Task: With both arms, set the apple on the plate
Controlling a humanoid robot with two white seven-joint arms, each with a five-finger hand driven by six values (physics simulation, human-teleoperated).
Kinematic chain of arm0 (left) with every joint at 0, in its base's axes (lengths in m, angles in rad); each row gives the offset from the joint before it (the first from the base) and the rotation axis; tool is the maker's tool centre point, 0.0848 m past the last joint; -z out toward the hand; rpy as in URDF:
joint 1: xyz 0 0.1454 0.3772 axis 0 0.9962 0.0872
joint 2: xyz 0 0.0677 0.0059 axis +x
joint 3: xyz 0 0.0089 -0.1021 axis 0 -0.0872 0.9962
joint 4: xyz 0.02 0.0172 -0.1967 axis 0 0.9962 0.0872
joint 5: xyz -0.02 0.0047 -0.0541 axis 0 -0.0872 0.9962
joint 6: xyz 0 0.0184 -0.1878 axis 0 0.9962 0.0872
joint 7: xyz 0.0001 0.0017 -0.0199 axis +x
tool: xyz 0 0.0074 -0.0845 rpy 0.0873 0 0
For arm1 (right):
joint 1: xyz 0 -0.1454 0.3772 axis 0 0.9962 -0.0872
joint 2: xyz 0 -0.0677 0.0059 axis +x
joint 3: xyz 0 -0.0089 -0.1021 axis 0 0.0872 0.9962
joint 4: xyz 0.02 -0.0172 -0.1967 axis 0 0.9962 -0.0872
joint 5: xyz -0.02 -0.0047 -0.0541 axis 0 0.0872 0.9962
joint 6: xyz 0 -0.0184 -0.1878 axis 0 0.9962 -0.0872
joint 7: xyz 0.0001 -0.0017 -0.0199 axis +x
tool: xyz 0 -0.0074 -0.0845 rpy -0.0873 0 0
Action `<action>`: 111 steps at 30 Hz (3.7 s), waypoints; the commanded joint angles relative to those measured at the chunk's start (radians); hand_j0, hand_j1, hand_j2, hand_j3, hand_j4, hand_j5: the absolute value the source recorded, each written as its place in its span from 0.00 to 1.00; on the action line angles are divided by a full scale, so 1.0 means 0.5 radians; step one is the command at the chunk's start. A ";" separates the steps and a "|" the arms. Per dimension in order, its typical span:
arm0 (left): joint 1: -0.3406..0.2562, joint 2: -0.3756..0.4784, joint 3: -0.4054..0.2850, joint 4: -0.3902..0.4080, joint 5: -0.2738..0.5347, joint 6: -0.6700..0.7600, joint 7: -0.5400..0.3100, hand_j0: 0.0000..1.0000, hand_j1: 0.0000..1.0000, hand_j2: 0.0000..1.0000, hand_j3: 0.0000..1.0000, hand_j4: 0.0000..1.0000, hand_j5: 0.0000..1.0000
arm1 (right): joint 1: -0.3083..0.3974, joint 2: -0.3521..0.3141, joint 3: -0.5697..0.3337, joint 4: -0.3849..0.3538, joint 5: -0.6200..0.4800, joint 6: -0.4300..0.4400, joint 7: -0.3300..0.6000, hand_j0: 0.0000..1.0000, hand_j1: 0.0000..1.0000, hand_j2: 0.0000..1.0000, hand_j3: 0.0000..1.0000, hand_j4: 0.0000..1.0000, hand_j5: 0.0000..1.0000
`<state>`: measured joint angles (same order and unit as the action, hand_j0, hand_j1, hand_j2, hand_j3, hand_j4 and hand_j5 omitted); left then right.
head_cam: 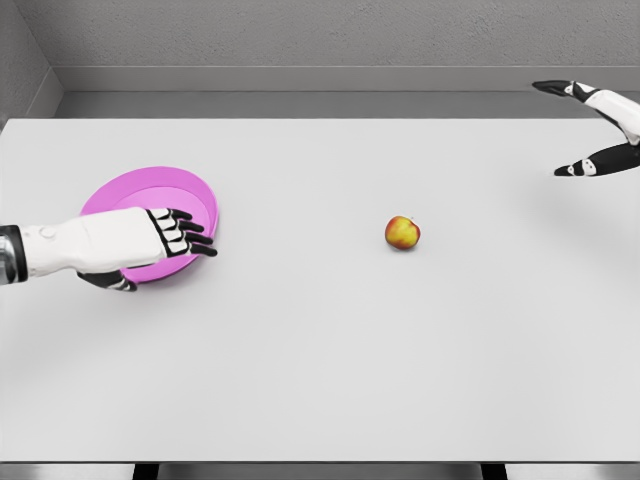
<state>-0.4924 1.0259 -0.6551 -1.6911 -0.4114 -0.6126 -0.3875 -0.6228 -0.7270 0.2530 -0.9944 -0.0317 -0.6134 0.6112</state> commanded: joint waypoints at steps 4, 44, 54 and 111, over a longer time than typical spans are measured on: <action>-0.024 -0.214 0.000 -0.017 0.013 0.003 -0.234 1.00 1.00 1.00 1.00 1.00 1.00 | 0.000 -0.022 -0.033 0.010 0.039 0.005 -0.001 1.00 1.00 1.00 1.00 1.00 1.00; -0.957 -1.754 -0.847 1.327 0.237 0.535 -0.026 0.86 0.86 0.86 0.86 0.86 0.86 | 0.015 -0.003 0.003 -0.015 0.116 0.005 -0.001 1.00 1.00 1.00 1.00 1.00 1.00; -0.960 -1.803 -0.902 1.367 0.240 0.538 -0.023 0.86 0.86 0.86 0.86 0.86 0.86 | 0.018 -0.006 0.003 -0.015 0.116 0.005 -0.001 1.00 1.00 1.00 1.00 1.00 1.00; -0.988 -1.908 -1.000 1.545 0.203 0.648 -0.023 0.67 0.67 0.67 0.67 0.67 0.67 | 0.006 -0.019 0.003 -0.015 0.116 0.005 -0.001 1.00 1.00 1.00 1.00 1.00 1.00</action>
<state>-0.9864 0.0728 -1.1532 -0.9186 -0.3133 -0.2885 -0.3981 -0.6197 -0.7349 0.2552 -1.0012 0.0340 -0.6136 0.6113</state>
